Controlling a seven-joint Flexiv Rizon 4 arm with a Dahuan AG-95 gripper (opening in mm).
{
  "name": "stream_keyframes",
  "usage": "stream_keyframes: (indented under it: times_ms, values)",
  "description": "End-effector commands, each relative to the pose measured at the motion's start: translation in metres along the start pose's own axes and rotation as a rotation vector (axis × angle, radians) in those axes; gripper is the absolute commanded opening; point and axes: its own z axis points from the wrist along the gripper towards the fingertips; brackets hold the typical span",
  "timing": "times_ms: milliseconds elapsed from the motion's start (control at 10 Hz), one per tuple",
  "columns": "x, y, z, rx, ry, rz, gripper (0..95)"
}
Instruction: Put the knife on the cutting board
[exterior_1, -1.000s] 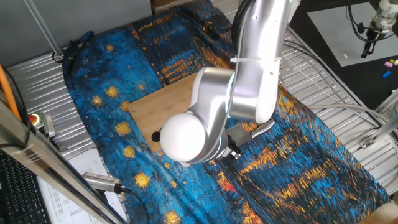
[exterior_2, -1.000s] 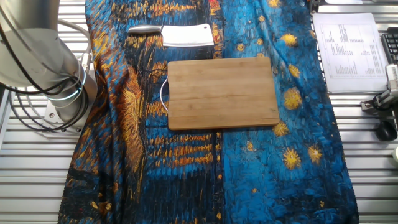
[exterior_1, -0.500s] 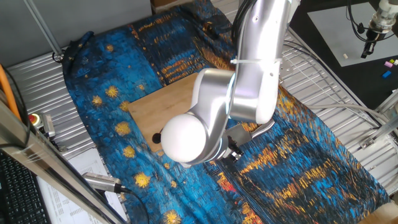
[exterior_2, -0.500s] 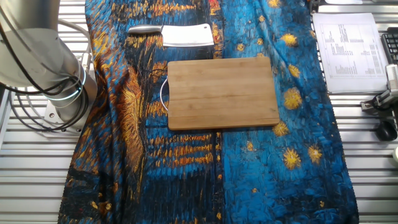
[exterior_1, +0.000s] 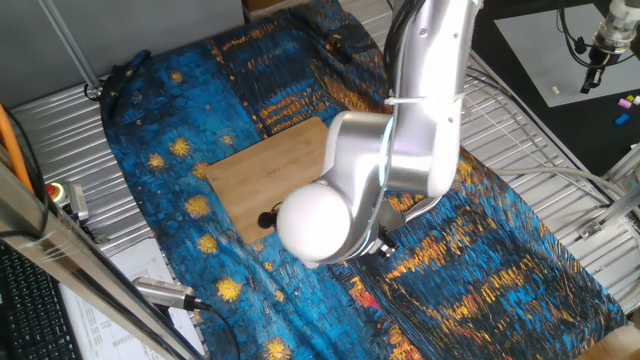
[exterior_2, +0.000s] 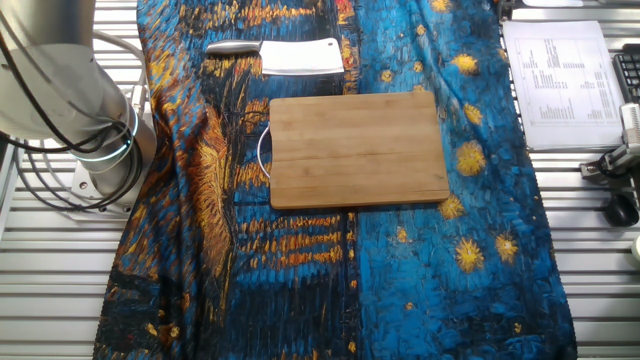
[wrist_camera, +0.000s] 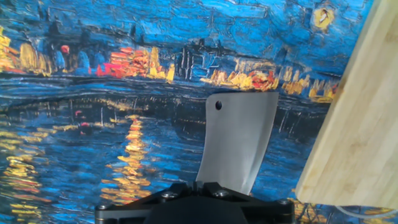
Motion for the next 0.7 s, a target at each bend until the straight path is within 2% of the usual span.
stream_keyframes:
  times_ms: [100,200,300,500,700]
  values:
    - [0.001,0.004,0.008,0.066,-0.017,-0.025,0.0]
    - [-0.002,0.007,0.010,0.091,-0.015,-0.035,0.0]
    - [-0.003,0.011,0.011,0.099,-0.025,-0.036,0.0]
    - [-0.001,0.016,0.016,0.099,-0.044,-0.048,0.0]
    - [-0.002,0.019,0.020,0.106,-0.048,-0.050,0.0]
